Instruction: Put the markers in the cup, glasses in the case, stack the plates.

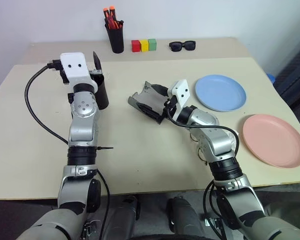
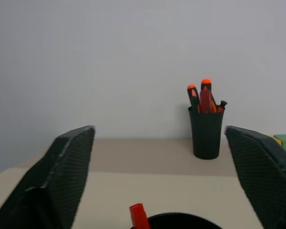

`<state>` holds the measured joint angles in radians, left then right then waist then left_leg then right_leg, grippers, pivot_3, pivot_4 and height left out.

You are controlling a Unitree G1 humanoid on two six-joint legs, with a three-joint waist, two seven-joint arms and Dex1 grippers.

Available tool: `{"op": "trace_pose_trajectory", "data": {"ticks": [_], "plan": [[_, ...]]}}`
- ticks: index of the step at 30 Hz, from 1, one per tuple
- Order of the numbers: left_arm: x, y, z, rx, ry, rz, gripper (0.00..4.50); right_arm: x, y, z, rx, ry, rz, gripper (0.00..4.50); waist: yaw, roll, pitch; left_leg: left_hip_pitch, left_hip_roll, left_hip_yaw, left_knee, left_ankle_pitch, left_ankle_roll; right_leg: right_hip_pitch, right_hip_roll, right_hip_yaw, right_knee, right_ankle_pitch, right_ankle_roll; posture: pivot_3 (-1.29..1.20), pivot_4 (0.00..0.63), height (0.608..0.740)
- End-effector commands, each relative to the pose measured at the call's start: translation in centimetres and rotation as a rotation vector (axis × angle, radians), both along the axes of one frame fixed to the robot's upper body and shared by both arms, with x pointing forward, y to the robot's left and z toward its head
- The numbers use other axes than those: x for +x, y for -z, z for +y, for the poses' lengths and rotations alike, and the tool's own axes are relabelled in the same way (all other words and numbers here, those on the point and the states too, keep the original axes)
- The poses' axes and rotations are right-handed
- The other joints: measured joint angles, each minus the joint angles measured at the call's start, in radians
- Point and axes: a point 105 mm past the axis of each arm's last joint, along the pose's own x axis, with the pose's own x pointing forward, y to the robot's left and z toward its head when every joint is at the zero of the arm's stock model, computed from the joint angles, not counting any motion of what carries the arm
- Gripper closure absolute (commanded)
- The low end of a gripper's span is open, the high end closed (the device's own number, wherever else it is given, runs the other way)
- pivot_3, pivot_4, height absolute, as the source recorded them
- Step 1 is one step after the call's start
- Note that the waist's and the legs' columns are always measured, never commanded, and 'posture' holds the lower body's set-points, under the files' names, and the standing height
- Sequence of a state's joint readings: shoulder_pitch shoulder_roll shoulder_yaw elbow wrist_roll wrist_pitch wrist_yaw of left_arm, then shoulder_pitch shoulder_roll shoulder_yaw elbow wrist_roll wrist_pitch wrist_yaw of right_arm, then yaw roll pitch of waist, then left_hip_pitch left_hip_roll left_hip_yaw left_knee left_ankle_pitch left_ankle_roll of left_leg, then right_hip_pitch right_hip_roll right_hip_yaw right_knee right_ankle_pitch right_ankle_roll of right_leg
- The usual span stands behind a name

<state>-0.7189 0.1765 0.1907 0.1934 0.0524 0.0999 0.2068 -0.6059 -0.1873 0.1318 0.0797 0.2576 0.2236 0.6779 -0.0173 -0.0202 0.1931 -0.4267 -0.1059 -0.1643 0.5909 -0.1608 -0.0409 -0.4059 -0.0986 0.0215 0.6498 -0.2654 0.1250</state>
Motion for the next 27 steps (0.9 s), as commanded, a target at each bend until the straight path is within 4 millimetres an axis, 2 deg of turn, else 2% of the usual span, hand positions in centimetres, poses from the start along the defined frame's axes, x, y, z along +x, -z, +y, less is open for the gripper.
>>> {"op": "trace_pose_trajectory", "data": {"ticks": [1,4,6,9,13,16,20,27], "plan": [[-0.4,-2.8,-2.2,0.038,0.149,-0.065,0.02,-0.9,-1.8,-0.7,-0.040,-0.055,-0.078,0.00,0.002,0.000,0.000,0.000,0.000,0.000,0.000,0.000,0.000,0.000,0.000,0.000,0.000,0.000,0.000,0.00,0.150,0.740],[-0.7,-3.1,-6.0,0.120,0.444,-0.017,0.02,-1.6,-1.3,-1.9,-0.143,-0.108,-0.086,0.00,0.004,0.000,0.000,-0.001,0.000,0.000,0.001,0.000,0.000,0.001,0.000,0.000,0.000,0.000,0.000,0.00,0.150,0.740],[-1.0,-2.1,-8.3,0.200,0.645,0.068,0.02,-2.0,-0.6,-3.2,-0.234,-0.124,-0.085,0.00,0.004,0.000,0.000,-0.001,0.000,0.000,0.001,0.000,0.000,0.001,0.000,0.000,0.000,0.000,0.000,0.00,0.150,0.740],[-0.9,-0.5,-9.6,0.297,0.772,0.187,0.02,-2.0,-0.2,-4.4,-0.290,-0.123,-0.077,0.00,-0.003,0.000,0.000,0.000,0.000,0.000,0.001,0.000,0.001,0.001,0.000,-0.001,-0.001,0.000,0.000,0.00,0.150,0.740],[-1.0,3.5,-11.7,0.476,1.011,0.412,0.02,-1.7,0.4,-6.3,-0.352,-0.079,-0.063,0.00,-0.008,0.001,0.001,0.000,0.001,0.001,0.000,0.000,0.001,0.000,0.000,0.000,0.000,0.000,0.000,0.00,0.150,0.740],[-0.9,5.4,-12.2,0.592,1.134,0.525,0.02,-2.2,1.1,-7.0,-0.390,-0.084,-0.047,0.00,-0.002,0.001,0.001,0.000,0.001,0.001,0.000,0.000,0.001,0.000,0.000,0.000,-0.001,0.000,0.000,0.00,0.150,0.740],[-0.2,7.0,-11.6,0.722,1.204,0.648,0.02,-3.0,1.6,-7.6,-0.409,-0.089,-0.031,0.00,0.001,0.001,0.001,-0.001,0.001,0.000,0.000,0.000,0.001,0.000,0.000,0.000,-0.001,0.000,0.000,0.00,0.150,0.740],[1.1,8.8,-11.1,0.861,1.222,0.775,0.02,-4.0,2.4,-8.5,-0.415,-0.063,-0.005,0.00,0.003,0.001,0.001,-0.001,0.001,0.000,0.001,-0.001,0.001,0.001,-0.001,0.000,-0.001,0.000,0.000,0.00,0.150,0.740]]}}
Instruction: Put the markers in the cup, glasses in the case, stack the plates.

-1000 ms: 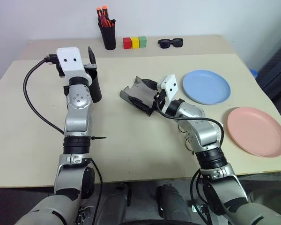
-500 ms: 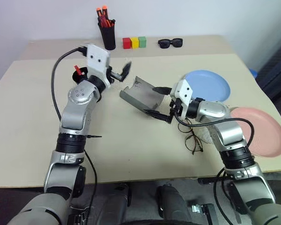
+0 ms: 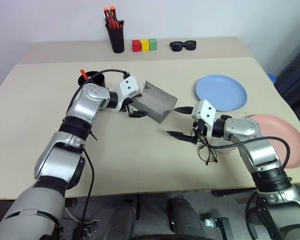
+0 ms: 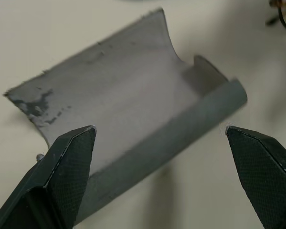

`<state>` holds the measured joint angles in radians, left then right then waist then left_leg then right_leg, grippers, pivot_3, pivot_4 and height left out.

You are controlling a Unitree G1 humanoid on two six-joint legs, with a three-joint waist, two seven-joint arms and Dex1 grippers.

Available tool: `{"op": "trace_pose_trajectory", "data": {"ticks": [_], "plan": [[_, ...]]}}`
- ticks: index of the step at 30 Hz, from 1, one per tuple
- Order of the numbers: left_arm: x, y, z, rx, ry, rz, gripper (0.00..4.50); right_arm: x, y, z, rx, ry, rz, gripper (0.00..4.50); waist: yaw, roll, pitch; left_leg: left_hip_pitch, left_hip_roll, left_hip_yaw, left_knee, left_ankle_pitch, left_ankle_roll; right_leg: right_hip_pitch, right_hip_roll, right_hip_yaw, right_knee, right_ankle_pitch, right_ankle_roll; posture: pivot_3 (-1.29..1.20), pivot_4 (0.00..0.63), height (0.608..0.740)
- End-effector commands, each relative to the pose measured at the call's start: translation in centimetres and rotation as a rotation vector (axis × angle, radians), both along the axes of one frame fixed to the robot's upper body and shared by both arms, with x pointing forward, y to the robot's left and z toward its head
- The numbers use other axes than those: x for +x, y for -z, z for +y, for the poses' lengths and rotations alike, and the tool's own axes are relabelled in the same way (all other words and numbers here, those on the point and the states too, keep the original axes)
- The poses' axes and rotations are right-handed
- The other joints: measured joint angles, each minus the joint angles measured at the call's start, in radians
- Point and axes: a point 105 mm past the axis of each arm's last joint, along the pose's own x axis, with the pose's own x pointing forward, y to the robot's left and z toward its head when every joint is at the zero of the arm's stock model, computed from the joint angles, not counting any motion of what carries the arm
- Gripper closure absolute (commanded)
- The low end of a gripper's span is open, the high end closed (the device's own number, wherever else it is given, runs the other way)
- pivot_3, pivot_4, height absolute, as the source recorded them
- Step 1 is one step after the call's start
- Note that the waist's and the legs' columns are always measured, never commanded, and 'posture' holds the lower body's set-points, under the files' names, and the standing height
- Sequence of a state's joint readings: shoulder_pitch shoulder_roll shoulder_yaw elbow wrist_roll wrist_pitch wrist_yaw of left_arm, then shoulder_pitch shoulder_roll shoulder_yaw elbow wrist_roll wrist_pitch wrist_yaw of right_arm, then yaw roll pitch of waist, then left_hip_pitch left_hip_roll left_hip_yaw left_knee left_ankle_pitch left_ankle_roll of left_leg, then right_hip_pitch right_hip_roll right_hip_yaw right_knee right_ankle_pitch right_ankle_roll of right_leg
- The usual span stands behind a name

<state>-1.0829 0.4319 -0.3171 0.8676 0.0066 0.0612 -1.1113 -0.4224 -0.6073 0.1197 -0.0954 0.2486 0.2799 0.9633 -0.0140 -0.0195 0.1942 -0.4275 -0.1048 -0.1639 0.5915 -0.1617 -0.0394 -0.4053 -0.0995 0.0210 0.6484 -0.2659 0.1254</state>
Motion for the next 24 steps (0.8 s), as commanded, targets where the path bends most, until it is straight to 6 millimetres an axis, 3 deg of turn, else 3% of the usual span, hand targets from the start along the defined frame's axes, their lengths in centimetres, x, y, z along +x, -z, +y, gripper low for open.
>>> {"op": "trace_pose_trajectory", "data": {"ticks": [1,5,8,15,24], "plan": [[0.3,0.1,-0.3,0.072,0.045,-0.024,0.02,-0.6,-1.5,-0.3,0.020,0.008,-0.062,0.00,0.000,0.000,0.000,0.000,0.000,0.000,0.000,0.000,0.000,0.000,0.000,0.000,0.000,0.000,0.000,0.00,0.150,0.740],[0.3,1.2,-0.3,0.122,0.068,0.001,0.02,-0.9,-1.2,-0.9,0.022,0.030,-0.061,0.00,-0.001,0.000,0.000,0.000,0.000,0.000,0.000,0.000,0.001,0.000,0.000,0.000,0.000,0.000,0.000,0.00,0.150,0.740],[0.3,1.8,-0.3,0.144,0.070,-0.004,0.82,-1.1,-0.9,-1.2,0.021,0.041,-0.060,0.00,-0.001,0.000,0.000,0.000,0.000,0.000,0.000,0.000,0.001,0.000,0.000,0.000,0.000,0.000,0.001,0.00,0.150,0.740],[-0.1,2.0,-0.9,0.107,0.118,-0.011,4.48,-1.3,-0.8,-1.4,0.020,0.045,-0.058,0.00,-0.002,-0.001,0.000,0.000,0.000,0.000,0.001,0.000,0.001,0.000,0.000,0.000,0.001,0.000,0.001,0.00,0.150,0.740],[-2.6,1.5,-2.0,0.030,0.282,0.021,4.48,-0.7,-1.8,-1.3,-0.007,0.033,-0.062,0.00,-0.003,0.000,0.000,0.000,0.000,0.000,0.001,0.000,0.001,0.000,0.000,0.000,0.001,0.000,0.001,0.00,0.150,0.740]]}}
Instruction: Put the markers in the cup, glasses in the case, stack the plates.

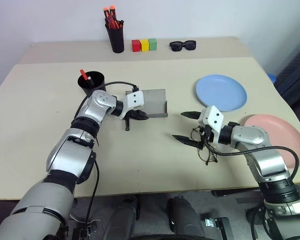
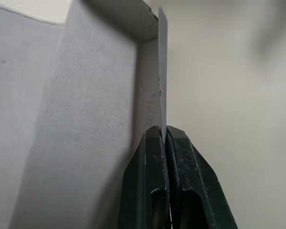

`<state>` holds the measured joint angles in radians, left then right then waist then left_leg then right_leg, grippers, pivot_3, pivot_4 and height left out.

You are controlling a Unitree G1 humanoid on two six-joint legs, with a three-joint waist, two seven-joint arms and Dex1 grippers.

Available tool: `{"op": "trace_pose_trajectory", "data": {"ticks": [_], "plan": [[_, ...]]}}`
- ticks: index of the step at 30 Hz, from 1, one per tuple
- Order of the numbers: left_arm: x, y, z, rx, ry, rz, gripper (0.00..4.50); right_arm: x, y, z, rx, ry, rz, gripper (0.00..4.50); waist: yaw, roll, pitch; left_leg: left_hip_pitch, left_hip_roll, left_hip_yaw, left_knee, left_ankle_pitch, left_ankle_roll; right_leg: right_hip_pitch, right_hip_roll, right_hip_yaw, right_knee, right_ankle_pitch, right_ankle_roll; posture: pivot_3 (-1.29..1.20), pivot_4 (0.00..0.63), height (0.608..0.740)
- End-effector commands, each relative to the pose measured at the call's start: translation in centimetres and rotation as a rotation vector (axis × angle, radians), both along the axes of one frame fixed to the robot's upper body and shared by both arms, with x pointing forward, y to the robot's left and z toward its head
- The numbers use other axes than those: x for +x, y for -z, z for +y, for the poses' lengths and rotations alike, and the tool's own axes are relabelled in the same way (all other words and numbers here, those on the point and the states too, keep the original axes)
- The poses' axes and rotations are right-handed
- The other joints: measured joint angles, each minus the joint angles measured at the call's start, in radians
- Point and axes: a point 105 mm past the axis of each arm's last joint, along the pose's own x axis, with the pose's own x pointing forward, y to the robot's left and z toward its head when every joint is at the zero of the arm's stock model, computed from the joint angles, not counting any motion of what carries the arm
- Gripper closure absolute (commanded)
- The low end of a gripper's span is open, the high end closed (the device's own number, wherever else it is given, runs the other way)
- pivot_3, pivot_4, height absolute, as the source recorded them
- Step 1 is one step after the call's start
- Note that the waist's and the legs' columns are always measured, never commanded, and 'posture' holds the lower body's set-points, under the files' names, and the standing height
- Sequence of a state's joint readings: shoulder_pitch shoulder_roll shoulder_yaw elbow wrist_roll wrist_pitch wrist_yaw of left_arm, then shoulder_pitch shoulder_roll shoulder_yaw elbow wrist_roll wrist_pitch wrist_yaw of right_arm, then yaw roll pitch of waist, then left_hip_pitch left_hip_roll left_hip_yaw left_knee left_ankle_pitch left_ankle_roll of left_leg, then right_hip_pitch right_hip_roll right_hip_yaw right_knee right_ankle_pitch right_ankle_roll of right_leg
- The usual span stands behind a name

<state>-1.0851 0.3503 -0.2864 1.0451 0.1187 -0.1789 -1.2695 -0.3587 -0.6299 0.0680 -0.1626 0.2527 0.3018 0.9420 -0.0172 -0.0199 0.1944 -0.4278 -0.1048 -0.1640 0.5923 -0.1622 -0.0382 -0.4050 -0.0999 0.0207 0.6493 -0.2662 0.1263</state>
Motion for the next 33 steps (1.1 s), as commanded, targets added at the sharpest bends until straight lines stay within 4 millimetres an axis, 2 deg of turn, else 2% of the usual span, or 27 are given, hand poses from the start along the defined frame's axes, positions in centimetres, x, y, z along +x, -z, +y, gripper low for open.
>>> {"op": "trace_pose_trajectory", "data": {"ticks": [1,7,9,11,14,18,19,20,26,33], "plan": [[-1.0,-1.5,-0.2,-0.038,0.075,-0.007,4.48,0.0,-1.7,-0.2,-0.019,-0.019,-0.048,0.00,0.000,0.000,0.000,0.000,0.000,0.000,0.000,0.000,0.000,0.000,0.000,0.000,0.000,0.000,0.000,0.00,0.150,0.740],[-5.0,-1.3,0.7,0.017,0.129,0.190,4.48,-0.4,-2.2,-1.9,-0.085,-0.010,0.012,0.00,-0.005,0.001,0.000,0.000,0.001,0.000,0.000,0.000,0.000,0.000,0.000,0.000,0.000,0.000,0.000,0.00,0.150,0.740],[-5.5,-0.6,1.6,0.155,0.054,0.181,4.48,-0.4,-2.2,-2.6,-0.107,0.020,0.036,0.00,-0.003,0.001,0.000,0.000,0.001,-0.001,0.000,0.000,0.000,0.000,0.000,0.000,0.001,0.000,0.000,0.00,0.150,0.740],[-6.3,-0.9,1.1,0.131,0.040,0.211,4.48,-0.5,-2.2,-3.1,-0.122,0.042,0.051,0.00,0.000,0.001,0.000,0.000,0.001,-0.001,0.000,0.000,0.000,0.000,0.000,0.001,0.000,0.000,0.000,0.00,0.150,0.740],[-7.4,-2.2,0.0,0.038,0.051,0.244,3.63,-0.7,-2.1,-3.8,-0.125,0.062,0.084,0.00,0.005,0.001,0.000,0.000,0.001,-0.002,0.001,0.000,0.000,0.001,0.000,0.001,0.000,0.000,0.000,0.00,0.150,0.740],[-7.8,-1.7,0.3,0.057,0.021,0.205,1.64,-1.0,-2.5,-4.6,-0.108,0.102,0.134,0.00,0.001,0.001,0.000,0.000,0.001,-0.002,0.000,0.000,0.000,0.000,-0.001,0.001,0.000,0.000,0.000,0.00,0.150,0.740],[-7.8,-1.7,0.2,0.040,0.022,0.193,0.99,-1.2,-2.5,-4.9,-0.106,0.114,0.151,0.00,0.000,0.001,0.000,0.000,0.002,-0.002,0.000,0.000,0.000,0.000,-0.001,0.001,0.000,0.000,-0.001,0.00,0.150,0.740],[-7.9,-1.8,0.0,0.009,0.023,0.180,0.68,-1.3,-2.6,-5.2,-0.105,0.128,0.167,0.00,0.001,0.001,0.000,0.000,0.002,-0.002,0.000,0.000,0.000,0.000,-0.001,0.001,0.000,0.000,-0.001,0.00,0.150,0.740],[-8.8,-3.1,0.2,-0.149,-0.007,0.106,0.68,-2.6,-2.8,-6.0,-0.079,0.175,0.251,0.00,0.005,0.001,0.000,0.000,0.001,-0.001,0.000,-0.001,0.001,0.000,-0.002,0.001,-0.001,0.000,-0.001,0.00,0.150,0.740],[-12.7,-2.9,1.0,-0.280,-0.006,-0.023,0.68,-4.0,-1.5,-6.0,-0.007,0.219,0.385,0.00,0.007,0.002,0.000,0.000,0.002,0.000,0.000,-0.001,0.002,0.000,-0.003,0.002,-0.002,-0.002,-0.004,0.00,0.150,0.740]]}}
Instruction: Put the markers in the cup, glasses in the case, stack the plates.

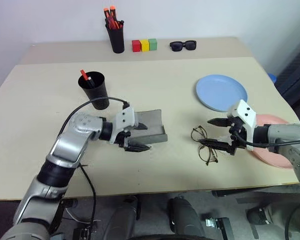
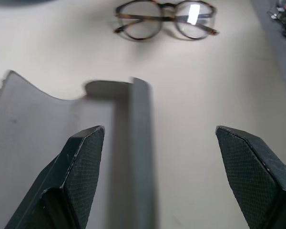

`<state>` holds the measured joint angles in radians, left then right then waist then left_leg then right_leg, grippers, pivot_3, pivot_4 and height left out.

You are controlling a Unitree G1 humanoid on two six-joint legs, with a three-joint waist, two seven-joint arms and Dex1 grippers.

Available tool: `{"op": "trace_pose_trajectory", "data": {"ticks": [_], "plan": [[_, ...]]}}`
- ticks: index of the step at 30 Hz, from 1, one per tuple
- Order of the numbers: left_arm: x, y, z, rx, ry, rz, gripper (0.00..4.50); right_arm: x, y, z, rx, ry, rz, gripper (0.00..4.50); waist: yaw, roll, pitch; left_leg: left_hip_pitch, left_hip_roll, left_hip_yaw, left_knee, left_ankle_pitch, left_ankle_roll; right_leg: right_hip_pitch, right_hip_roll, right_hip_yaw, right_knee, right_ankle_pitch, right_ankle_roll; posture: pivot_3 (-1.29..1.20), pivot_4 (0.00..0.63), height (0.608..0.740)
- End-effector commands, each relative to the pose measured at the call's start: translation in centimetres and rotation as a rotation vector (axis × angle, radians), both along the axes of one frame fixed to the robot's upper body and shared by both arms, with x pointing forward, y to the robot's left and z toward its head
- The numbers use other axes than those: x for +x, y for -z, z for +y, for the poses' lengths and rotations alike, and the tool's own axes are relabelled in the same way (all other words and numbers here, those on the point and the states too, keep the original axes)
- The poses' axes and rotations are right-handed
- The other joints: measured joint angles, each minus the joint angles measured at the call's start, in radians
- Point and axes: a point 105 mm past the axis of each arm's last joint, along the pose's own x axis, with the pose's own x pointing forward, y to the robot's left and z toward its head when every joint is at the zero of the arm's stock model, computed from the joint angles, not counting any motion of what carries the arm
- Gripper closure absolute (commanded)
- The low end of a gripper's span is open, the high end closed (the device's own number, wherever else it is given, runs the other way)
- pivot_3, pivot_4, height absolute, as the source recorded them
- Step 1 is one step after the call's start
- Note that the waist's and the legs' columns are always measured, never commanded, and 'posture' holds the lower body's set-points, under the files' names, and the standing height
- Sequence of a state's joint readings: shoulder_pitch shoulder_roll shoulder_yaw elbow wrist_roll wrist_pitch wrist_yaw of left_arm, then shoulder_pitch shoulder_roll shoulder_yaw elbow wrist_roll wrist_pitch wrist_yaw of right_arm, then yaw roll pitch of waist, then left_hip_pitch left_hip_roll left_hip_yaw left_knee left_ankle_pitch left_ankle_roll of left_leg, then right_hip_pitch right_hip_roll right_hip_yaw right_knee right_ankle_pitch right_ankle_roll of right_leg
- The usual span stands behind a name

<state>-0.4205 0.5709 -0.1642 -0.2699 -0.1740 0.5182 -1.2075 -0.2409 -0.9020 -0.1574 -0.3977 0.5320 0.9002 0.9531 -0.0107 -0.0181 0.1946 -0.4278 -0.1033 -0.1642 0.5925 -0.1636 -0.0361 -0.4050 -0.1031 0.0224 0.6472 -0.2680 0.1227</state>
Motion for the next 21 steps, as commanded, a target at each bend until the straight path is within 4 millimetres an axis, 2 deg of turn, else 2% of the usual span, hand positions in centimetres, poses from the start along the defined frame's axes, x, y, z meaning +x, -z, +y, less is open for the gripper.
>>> {"op": "trace_pose_trajectory", "data": {"ticks": [1,6,14,17,21], "plan": [[-1.8,-1.4,-0.2,-0.076,0.007,-0.104,0.68,-0.3,-0.2,-0.1,0.024,0.037,0.017,0.00,0.001,0.000,0.000,0.000,0.000,0.000,0.000,0.000,0.000,0.000,0.000,0.000,0.000,0.000,0.000,0.00,0.150,0.740],[-3.6,0.0,0.0,-0.087,-0.048,-0.074,0.68,-0.2,1.7,-1.2,-0.024,0.091,0.079,0.00,0.005,0.000,0.000,0.000,0.000,0.001,0.001,0.000,0.000,0.001,-0.001,0.001,-0.002,-0.001,-0.001,0.00,0.150,0.740],[-4.2,1.2,0.2,-0.079,-0.111,-0.048,0.68,0.4,3.1,-2.2,-0.060,0.157,0.127,0.00,0.004,0.000,0.000,0.000,0.000,0.003,0.001,-0.001,0.001,0.001,-0.001,0.001,-0.002,-0.001,-0.001,0.00,0.150,0.740],[-4.3,1.1,0.0,-0.088,-0.118,-0.046,0.63,0.5,3.5,-2.6,-0.067,0.176,0.143,0.86,0.004,0.000,0.000,0.000,0.000,0.003,0.001,-0.001,0.001,0.001,0.000,0.001,-0.002,-0.001,-0.001,0.00,0.150,0.740],[-4.4,0.7,-0.3,-0.110,-0.126,-0.045,0.63,0.7,3.5,-2.7,-0.056,0.194,0.151,2.83,0.004,0.000,0.000,0.000,0.000,0.003,0.001,-0.001,0.001,0.001,-0.001,0.001,-0.003,-0.001,-0.001,0.00,0.150,0.740]]}}
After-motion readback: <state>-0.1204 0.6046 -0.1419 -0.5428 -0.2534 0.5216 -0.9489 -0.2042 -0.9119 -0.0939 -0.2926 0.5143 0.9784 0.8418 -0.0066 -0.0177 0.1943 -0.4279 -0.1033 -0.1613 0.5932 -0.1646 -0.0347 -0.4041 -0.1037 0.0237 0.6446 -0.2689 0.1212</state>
